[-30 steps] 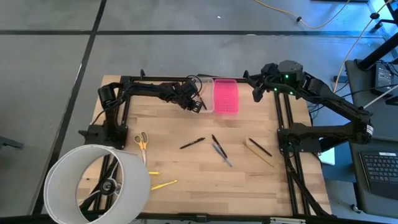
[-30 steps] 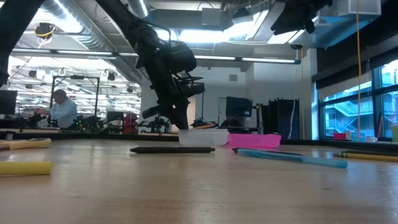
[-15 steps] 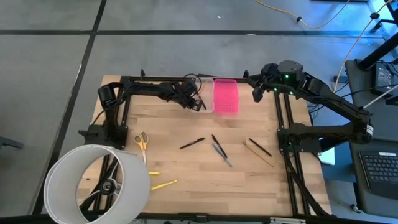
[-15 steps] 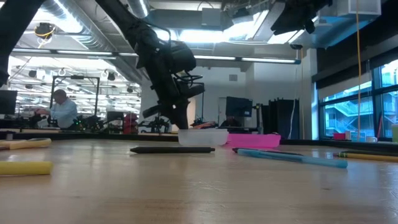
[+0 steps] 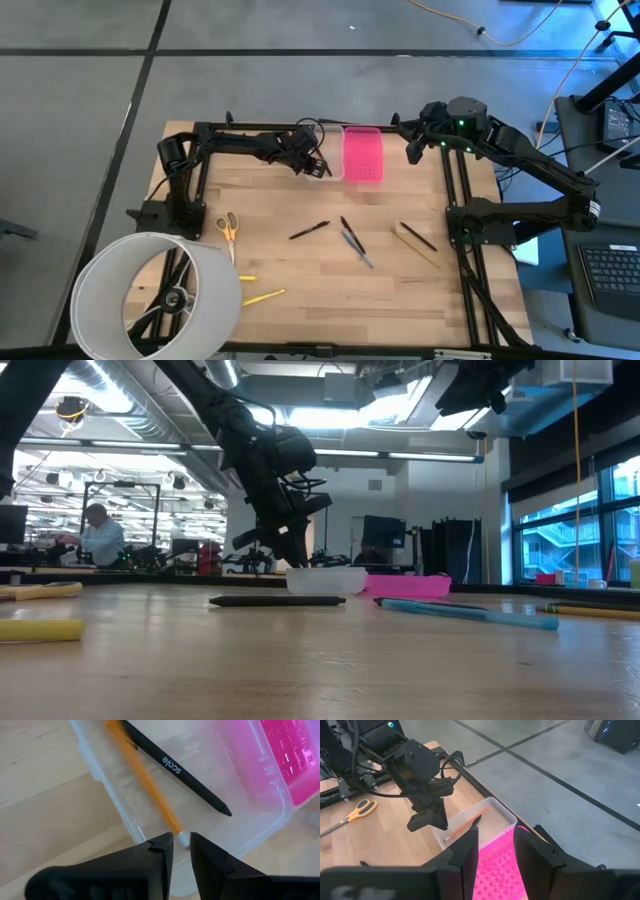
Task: Pick & place school supplies into a supply box
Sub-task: Put the black pen into the transparent supply box
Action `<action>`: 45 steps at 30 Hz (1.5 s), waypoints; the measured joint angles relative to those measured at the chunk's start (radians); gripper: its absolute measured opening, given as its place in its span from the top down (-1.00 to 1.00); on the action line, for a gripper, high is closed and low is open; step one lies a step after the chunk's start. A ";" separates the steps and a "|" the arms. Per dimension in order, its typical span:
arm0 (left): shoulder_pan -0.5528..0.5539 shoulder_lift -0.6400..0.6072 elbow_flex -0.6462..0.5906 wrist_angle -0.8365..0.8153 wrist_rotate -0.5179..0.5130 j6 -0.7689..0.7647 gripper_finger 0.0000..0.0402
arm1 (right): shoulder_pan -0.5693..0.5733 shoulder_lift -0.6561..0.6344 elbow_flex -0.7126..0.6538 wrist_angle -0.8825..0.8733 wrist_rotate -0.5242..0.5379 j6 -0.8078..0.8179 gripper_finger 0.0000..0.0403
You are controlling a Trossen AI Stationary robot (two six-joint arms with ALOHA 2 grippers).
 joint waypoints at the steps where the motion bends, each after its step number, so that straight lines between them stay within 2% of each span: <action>1: 0.000 0.000 0.000 0.002 0.000 0.006 0.69 | 0.000 0.000 0.000 0.000 0.000 0.000 0.36; 9: 0.000 -0.061 -0.001 0.022 -0.013 0.106 0.56 | 0.000 0.000 0.000 -0.037 -0.018 0.005 0.36; 17: -0.010 -0.187 -0.001 0.045 0.034 0.296 0.45 | 0.001 0.001 0.000 -0.156 -0.217 0.057 0.36; 24: -0.045 -0.226 -0.001 0.033 0.124 0.415 0.42 | 0.022 0.003 0.000 -0.293 -0.285 0.106 0.36; 28: -0.063 -0.226 -0.001 0.008 0.169 0.417 0.42 | 0.052 0.013 0.000 -0.368 -0.290 0.154 0.36; 32: -0.076 -0.226 -0.001 -0.021 0.183 0.410 0.38 | 0.067 0.014 0.000 -0.363 -0.290 0.162 0.36; 36: -0.102 -0.225 -0.001 -0.048 0.182 0.419 0.19 | 0.068 0.014 0.000 -0.343 -0.281 0.161 0.36; 41: -0.159 -0.214 -0.001 -0.072 0.166 0.461 -0.08 | 0.068 0.014 0.000 -0.320 -0.215 0.158 0.36; 45: -0.199 -0.209 0.000 -0.072 0.113 0.495 -0.18 | 0.067 0.014 0.000 -0.310 -0.172 0.158 0.36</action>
